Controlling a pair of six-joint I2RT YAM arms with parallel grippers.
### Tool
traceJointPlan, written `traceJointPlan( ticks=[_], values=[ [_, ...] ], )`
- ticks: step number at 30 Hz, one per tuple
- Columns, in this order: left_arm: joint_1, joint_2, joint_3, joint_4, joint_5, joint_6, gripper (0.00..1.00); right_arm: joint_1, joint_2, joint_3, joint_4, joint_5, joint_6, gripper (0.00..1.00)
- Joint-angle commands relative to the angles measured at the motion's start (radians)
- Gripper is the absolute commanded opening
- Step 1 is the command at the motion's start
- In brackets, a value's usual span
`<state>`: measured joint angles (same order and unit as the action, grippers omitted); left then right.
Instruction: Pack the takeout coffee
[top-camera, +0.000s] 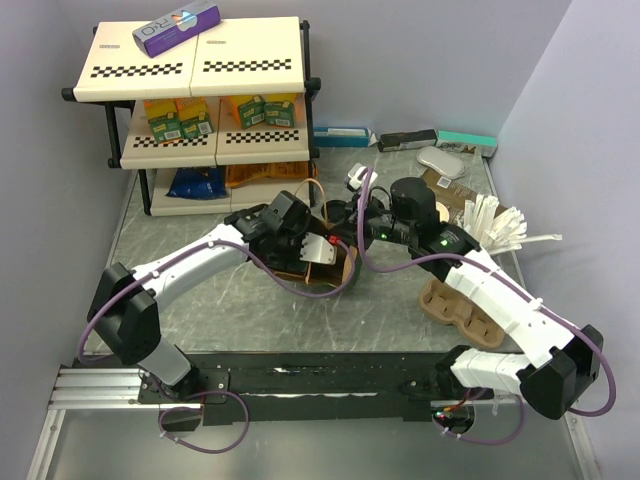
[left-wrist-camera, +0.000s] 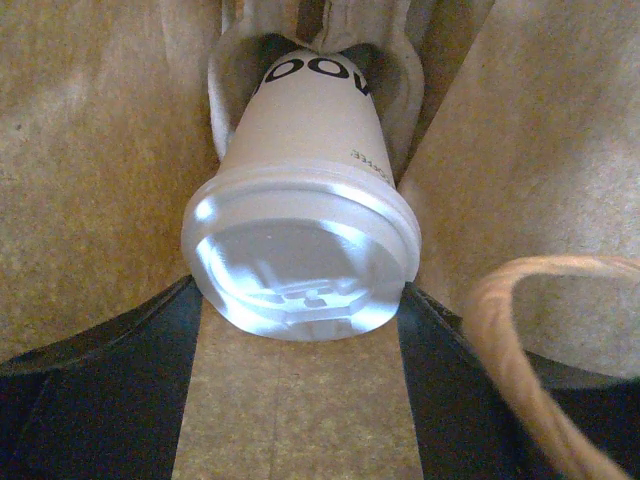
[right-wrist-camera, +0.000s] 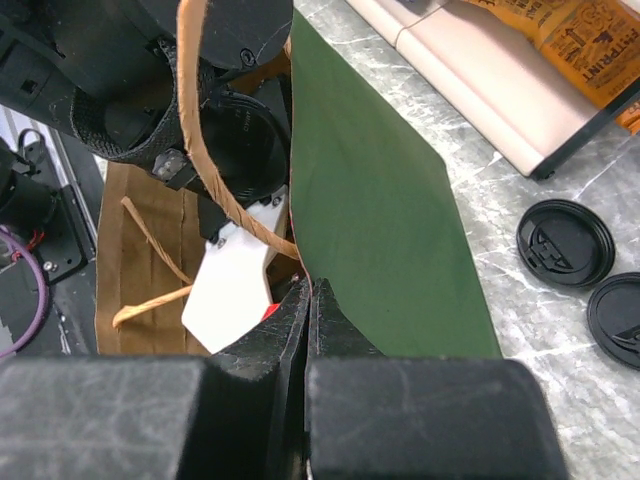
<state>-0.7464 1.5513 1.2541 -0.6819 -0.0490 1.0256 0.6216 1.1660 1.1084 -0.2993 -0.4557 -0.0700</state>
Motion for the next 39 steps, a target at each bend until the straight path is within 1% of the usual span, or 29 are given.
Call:
traceJointPlan(
  ticks=[1,2,4,5,7,9,10,11,19,23,24,28,34,37,39],
  values=[
    [0.019,0.017,0.027,-0.002,0.070,-0.041,0.33,-0.005,0.006,0.034,-0.004,-0.075,0.016,0.00],
    [0.022,-0.006,0.025,-0.001,0.081,-0.041,0.42,-0.014,0.009,0.039,-0.007,-0.075,0.018,0.00],
    [0.022,-0.025,0.027,-0.002,0.101,-0.041,0.47,-0.020,0.008,0.041,-0.011,-0.067,0.021,0.00],
    [0.022,-0.034,0.031,-0.008,0.107,-0.045,0.55,-0.020,0.008,0.044,-0.012,-0.060,0.021,0.00],
    [0.024,-0.039,0.059,-0.054,0.138,-0.058,0.58,-0.026,0.008,0.048,-0.012,-0.055,0.022,0.00],
    [0.025,-0.045,0.076,-0.070,0.149,-0.077,0.73,-0.034,0.009,0.050,-0.011,-0.052,0.025,0.00],
    [0.025,-0.046,0.079,-0.094,0.162,-0.076,0.74,-0.036,0.011,0.048,-0.008,-0.052,0.029,0.00],
    [0.030,-0.056,0.080,-0.102,0.178,-0.073,0.99,-0.037,0.009,0.047,-0.004,-0.054,0.030,0.00],
    [0.065,-0.108,0.085,-0.159,0.296,-0.027,0.99,-0.042,0.014,0.039,0.008,-0.058,0.038,0.00],
    [0.091,-0.135,0.102,-0.163,0.405,-0.001,0.99,-0.048,0.021,0.042,0.005,-0.057,0.038,0.00],
    [0.097,-0.141,0.105,-0.165,0.453,0.004,0.99,-0.048,0.024,0.042,0.005,-0.052,0.039,0.00],
    [0.110,-0.152,0.094,-0.159,0.551,0.007,0.99,-0.049,0.040,0.038,0.000,-0.026,0.039,0.00],
    [0.113,-0.137,0.105,-0.116,0.636,-0.058,0.99,-0.054,0.078,0.065,-0.018,-0.035,0.035,0.00],
    [0.128,-0.134,0.128,-0.078,0.681,-0.110,1.00,-0.066,0.096,0.080,-0.029,-0.037,0.044,0.00],
    [0.136,-0.137,0.133,-0.039,0.689,-0.176,0.99,-0.083,0.121,0.090,-0.037,-0.046,0.062,0.00]
  ],
)
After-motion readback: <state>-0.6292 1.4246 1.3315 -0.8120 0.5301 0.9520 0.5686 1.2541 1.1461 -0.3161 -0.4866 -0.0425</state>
